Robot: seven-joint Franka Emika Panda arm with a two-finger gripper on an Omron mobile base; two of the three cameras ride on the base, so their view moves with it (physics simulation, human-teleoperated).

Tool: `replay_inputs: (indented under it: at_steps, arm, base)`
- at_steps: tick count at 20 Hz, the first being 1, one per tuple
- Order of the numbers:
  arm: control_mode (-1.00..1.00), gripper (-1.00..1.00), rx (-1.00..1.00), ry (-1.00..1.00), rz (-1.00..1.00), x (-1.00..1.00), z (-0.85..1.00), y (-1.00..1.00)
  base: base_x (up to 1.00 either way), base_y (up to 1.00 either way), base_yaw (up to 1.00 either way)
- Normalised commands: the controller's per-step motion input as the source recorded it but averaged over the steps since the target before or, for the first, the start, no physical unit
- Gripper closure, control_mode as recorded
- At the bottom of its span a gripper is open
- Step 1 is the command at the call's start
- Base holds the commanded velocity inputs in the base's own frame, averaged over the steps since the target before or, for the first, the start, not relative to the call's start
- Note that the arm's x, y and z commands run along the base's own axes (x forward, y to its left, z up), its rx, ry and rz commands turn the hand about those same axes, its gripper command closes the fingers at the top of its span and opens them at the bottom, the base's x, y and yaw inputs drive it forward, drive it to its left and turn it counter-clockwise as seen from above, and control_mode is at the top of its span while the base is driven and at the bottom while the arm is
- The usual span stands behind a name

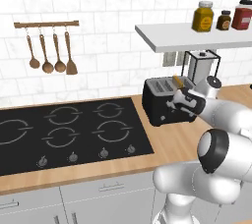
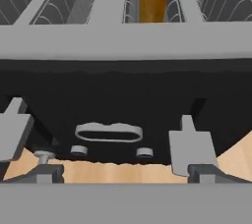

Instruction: Start the toaster. Once the lever pops up, take the bread to the plate on the dining counter.

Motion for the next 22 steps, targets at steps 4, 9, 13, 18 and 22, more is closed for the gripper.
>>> replay_inputs:
  at_steps: [4,9,13,18,22]
  arm:
    - [-1.00,-1.00,0.00,0.00,0.00,0.00,-0.27,0.00]
    - [-1.00,-1.00,0.00,0.00,0.00,0.01,-0.26,0.00]
    - [-1.00,-1.00,0.00,0.00,0.00,0.00,-0.25,0.00]
    - [-1.00,-1.00,0.00,0.00,0.00,0.00,-0.14,0.00]
    - [-1.00,-1.00,0.00,0.00,0.00,0.00,0.00,0.00]
  base:
    - [0.00,0.00,0.00]
    - [0.00,0.00,0.00]
    - [0.00,0.00,0.00]
    - [0.00,0.00,0.00]
    - [0.00,0.00,0.00]
